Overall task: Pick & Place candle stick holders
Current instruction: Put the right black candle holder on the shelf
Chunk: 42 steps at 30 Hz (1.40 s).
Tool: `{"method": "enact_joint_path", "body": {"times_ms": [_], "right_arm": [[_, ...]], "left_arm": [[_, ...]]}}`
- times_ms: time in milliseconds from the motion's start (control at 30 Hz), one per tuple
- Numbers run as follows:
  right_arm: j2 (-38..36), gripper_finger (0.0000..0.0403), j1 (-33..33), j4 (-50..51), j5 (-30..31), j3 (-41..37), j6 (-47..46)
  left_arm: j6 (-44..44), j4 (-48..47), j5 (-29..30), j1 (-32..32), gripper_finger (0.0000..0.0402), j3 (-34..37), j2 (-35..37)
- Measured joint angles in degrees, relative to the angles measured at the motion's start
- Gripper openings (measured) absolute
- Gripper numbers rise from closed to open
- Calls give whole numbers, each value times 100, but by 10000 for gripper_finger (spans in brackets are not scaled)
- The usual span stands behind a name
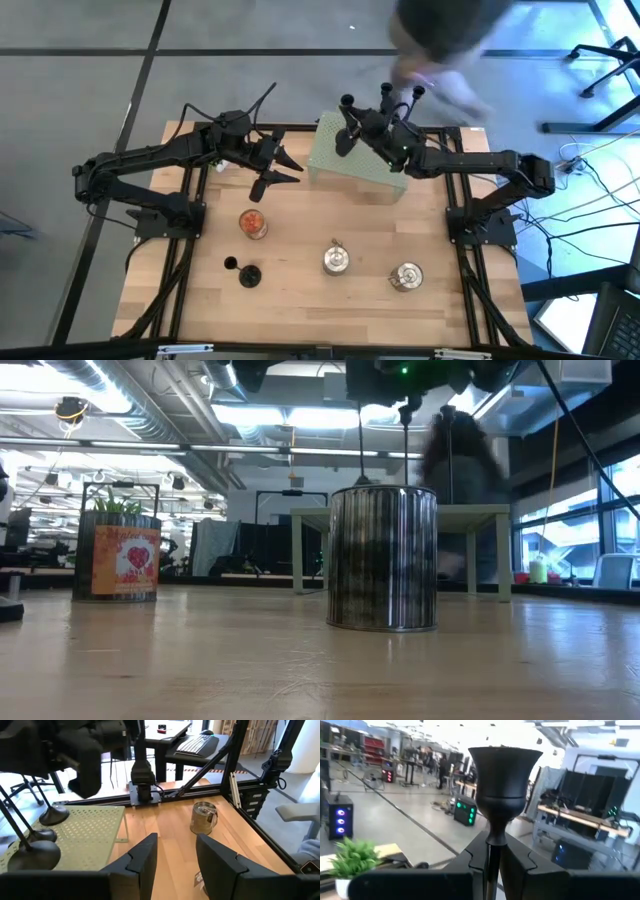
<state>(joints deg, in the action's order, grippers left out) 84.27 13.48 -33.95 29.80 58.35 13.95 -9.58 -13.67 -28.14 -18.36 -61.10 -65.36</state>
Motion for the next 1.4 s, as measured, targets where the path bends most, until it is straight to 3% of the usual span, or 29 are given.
{"method": "enact_joint_path", "body": {"times_ms": [200,533,733,967,1400], "right_arm": [[4,38,300,725,0,0,-423],[4,38,379,468,-41,2,-234],[34,38,629,609,-774,4,-406],[122,38,868,718,-800,7,-587],[153,38,739,840,-800,7,-685]], "left_arm": [[2,-7,0,-1,132,0,0],[-8,-6,0,-1,132,0,0],[-9,-6,0,-1,132,0,0],[-6,-5,0,-1,132,0,0],[-11,-20,0,0,132,0,0]]}}
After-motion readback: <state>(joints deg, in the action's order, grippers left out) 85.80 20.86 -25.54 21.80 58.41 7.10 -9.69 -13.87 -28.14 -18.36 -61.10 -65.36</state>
